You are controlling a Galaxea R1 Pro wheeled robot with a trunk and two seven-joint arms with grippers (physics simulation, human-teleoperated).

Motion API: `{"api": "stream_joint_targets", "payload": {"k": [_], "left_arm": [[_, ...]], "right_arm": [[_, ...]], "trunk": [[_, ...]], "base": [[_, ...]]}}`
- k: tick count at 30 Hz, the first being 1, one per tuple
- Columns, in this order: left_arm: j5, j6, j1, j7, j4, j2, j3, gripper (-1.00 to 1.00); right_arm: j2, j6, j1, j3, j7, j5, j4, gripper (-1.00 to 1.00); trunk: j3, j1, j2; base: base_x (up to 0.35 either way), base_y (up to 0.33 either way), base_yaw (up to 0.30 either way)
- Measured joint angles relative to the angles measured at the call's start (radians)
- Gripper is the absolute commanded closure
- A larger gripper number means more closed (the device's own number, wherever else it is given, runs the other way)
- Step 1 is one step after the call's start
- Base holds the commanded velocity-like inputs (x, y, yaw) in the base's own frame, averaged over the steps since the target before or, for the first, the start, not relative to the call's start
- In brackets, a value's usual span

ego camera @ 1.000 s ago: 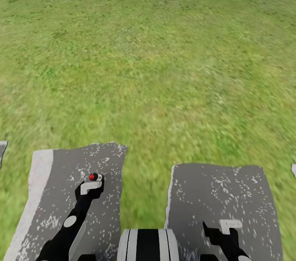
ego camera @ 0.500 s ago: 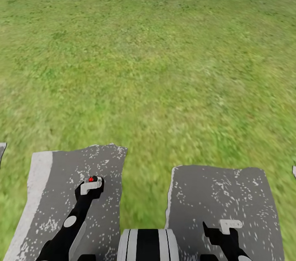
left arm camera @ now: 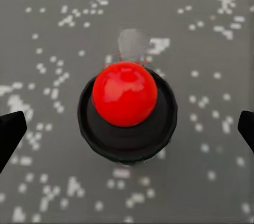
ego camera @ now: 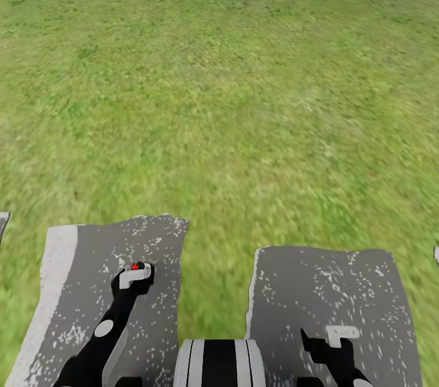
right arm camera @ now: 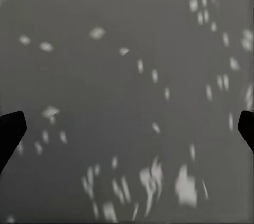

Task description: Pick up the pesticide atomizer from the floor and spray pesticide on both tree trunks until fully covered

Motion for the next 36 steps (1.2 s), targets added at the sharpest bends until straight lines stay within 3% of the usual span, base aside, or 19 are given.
{"api": "stream_joint_targets", "payload": {"k": [6, 7, 34, 36], "left_arm": [[0.0, 0.0, 0.0, 0.0, 0.0, 0.0, 0.0, -1.0], [-0.001, 0.0, 0.0, 0.0, 0.0, 0.0, -0.002, 1.0], [0.0, 0.0, 0.0, 0.0, 0.0, 0.0, 0.0, 1.0], [0.0, 0.0, 0.0, -0.001, -0.003, 0.0, 0.0, 1.0]], "right_arm": [[0.0, 0.0, 0.0, 0.0, 0.0, 0.0, 0.0, -1.0], [0.0, 0.0, 0.0, 0.0, 0.0, 0.0, 0.0, -1.0], [0.0, 0.0, 0.0, 0.0, 0.0, 0.0, 0.0, -1.0], [0.0, 0.0, 0.0, 0.0, 0.0, 0.0, 0.0, -1.0]], "trunk": [[0.0, 0.0, 0.0], [0.0, 0.0, 0.0], [0.0, 0.0, 0.0], [0.008, -0.001, 0.0]], "base": [[0.024, 0.0, 0.0], [0.004, 0.0, 0.0], [0.0, 0.0, 0.0], [0.0, 0.0, 0.0]]}}
